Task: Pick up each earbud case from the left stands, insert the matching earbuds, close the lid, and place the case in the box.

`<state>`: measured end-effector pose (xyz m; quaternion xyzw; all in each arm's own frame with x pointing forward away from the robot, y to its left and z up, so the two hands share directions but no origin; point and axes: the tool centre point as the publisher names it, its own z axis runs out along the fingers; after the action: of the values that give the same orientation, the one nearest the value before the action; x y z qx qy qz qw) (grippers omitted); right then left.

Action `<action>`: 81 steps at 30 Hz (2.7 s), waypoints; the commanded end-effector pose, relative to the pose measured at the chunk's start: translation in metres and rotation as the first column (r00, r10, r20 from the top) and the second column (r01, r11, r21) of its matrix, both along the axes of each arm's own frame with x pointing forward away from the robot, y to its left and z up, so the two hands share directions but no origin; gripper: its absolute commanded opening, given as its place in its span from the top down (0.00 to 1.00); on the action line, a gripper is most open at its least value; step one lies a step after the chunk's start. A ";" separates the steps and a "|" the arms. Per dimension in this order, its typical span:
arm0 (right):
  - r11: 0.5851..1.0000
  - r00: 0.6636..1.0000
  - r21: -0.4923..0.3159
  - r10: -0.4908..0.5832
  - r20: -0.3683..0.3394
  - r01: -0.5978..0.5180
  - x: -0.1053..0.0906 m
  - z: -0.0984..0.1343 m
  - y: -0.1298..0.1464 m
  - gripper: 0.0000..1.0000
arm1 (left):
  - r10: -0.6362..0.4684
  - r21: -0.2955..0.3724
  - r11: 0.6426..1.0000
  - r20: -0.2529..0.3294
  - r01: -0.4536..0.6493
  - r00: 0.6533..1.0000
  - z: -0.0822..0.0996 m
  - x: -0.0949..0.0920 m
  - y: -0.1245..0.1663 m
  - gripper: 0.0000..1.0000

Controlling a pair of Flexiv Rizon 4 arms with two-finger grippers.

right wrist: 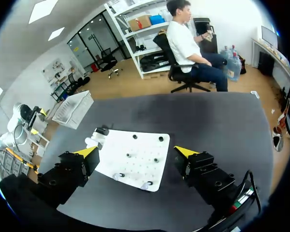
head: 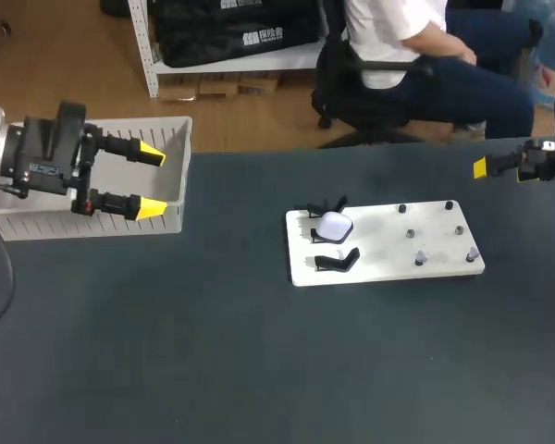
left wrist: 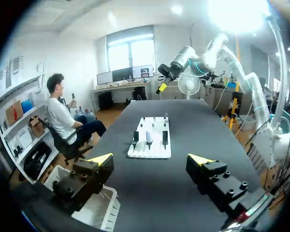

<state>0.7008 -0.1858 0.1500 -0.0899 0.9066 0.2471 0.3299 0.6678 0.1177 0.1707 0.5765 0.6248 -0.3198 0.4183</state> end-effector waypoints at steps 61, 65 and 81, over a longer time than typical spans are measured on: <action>1.000 1.000 0.000 0.001 0.000 -0.001 0.000 0.000 0.000 0.00 | -0.148 0.080 0.984 -0.119 0.158 0.982 -0.103 0.040 -0.186 0.00; 1.000 1.000 0.000 0.001 0.000 -0.001 0.000 0.000 0.000 0.00 | -0.171 0.071 0.981 -0.120 0.181 0.978 -0.110 0.041 -0.192 0.00; 1.000 1.000 0.000 0.001 0.000 -0.001 0.000 0.000 0.000 0.00 | -0.197 0.045 0.978 -0.141 0.205 0.970 -0.134 0.050 -0.214 0.00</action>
<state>0.7008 -0.1858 0.1500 -0.0899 0.9067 0.2471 0.3299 0.7121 -0.0894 0.0408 0.6242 0.6006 -0.3782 0.3266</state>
